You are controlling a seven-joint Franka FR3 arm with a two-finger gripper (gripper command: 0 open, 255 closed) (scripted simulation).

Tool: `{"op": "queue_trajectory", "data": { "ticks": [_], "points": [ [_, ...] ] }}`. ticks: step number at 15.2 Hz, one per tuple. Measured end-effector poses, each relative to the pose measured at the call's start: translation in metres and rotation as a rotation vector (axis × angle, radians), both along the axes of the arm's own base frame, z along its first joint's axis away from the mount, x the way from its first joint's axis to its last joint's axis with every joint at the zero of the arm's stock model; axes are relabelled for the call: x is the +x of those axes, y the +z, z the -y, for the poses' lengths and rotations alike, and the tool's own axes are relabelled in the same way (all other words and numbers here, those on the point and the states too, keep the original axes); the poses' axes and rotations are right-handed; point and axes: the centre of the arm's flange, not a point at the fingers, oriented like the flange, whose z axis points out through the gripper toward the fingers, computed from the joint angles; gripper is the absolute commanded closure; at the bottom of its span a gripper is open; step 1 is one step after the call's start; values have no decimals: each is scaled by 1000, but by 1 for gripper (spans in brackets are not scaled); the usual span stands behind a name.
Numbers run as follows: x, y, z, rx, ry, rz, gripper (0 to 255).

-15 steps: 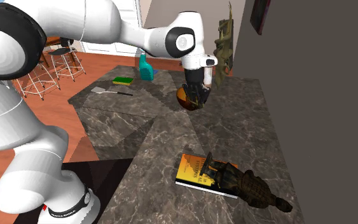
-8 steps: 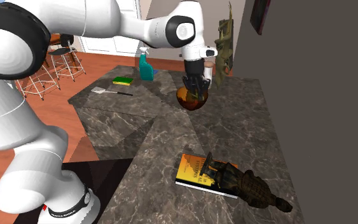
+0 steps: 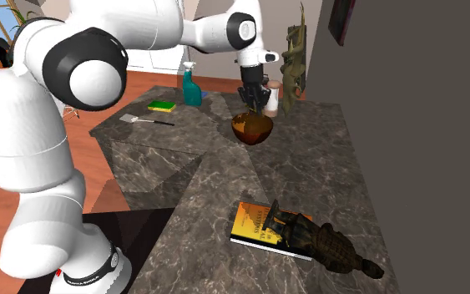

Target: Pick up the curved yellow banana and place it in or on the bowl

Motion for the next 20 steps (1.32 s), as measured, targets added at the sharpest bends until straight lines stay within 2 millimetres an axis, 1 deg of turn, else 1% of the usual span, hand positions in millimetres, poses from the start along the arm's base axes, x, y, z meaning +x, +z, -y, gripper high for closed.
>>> {"op": "queue_trajectory", "data": {
  "ticks": [1,2,4,15,17,20],
  "points": [
    [-4,0,-21,0,1,0,255],
    [-3,-2,-30,0,1,0,255],
    [-1,-10,-36,0,-1,0,255],
    [-1,-66,-36,-1,-2,0,255],
    [-1,-71,-36,-1,-2,0,255],
    [-1,-73,-37,0,-2,0,255]
  ]
}}
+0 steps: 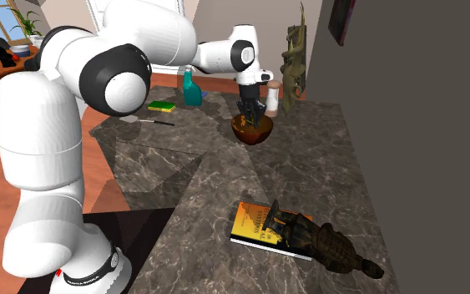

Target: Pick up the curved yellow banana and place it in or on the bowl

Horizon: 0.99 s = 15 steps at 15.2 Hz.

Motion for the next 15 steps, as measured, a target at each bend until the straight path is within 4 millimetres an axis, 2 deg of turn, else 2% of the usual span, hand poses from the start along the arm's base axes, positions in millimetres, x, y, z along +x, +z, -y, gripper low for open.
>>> {"op": "queue_trajectory", "data": {
  "ticks": [2,3,9,11,13,15],
  "points": [
    [0,0,0,0,0,0,255],
    [0,0,0,0,0,0,0],
    [0,0,0,0,0,0,0],
    [-4,15,-3,1,0,1,0],
    [-8,39,-6,1,0,1,0],
    [-7,47,-7,1,0,1,0]
  ]
}}
